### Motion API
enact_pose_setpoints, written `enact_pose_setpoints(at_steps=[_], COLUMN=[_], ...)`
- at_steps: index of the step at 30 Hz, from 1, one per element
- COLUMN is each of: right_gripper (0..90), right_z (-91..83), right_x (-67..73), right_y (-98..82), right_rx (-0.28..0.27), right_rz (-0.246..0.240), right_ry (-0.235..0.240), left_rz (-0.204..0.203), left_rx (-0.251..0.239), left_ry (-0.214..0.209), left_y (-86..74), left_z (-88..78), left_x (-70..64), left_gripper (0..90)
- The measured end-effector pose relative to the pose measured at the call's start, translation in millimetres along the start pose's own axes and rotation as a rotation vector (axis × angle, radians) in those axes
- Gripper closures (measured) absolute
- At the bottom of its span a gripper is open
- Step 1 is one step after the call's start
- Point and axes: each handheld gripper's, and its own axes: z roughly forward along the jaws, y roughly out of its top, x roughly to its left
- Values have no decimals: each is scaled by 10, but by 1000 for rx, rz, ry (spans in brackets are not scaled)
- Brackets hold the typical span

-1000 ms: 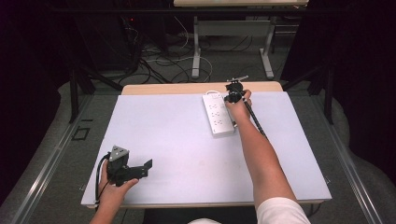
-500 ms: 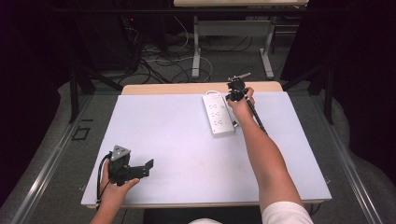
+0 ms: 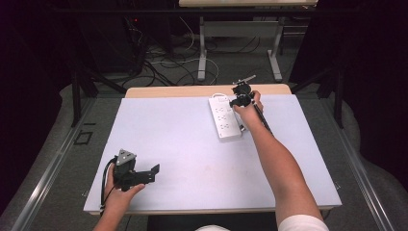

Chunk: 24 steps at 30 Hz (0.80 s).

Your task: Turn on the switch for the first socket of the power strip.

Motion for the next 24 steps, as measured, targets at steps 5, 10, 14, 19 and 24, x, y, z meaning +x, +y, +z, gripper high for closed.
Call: enact_pose_setpoints(at_steps=[5,10,14,19,24], right_gripper=[663,602,587,581,556], right_z=[-36,-82,-122,-177,-236], right_x=[-14,-18,-12,4,35], right_y=[-2,-2,-28,-90,-168], right_rx=[21,50,51,76,106], right_rz=[-19,1,-11,-34,-52], right_ry=[3,27,32,45,56], left_rz=[-2,-9,-7,2,9], left_rx=[-2,2,4,11,25], left_ry=[-2,-9,-11,-13,-17], left_y=[-3,-2,4,5,6], left_z=[3,24,42,57,65], left_x=[-8,6,-4,-13,-4], left_gripper=[6,6,6,6,6])
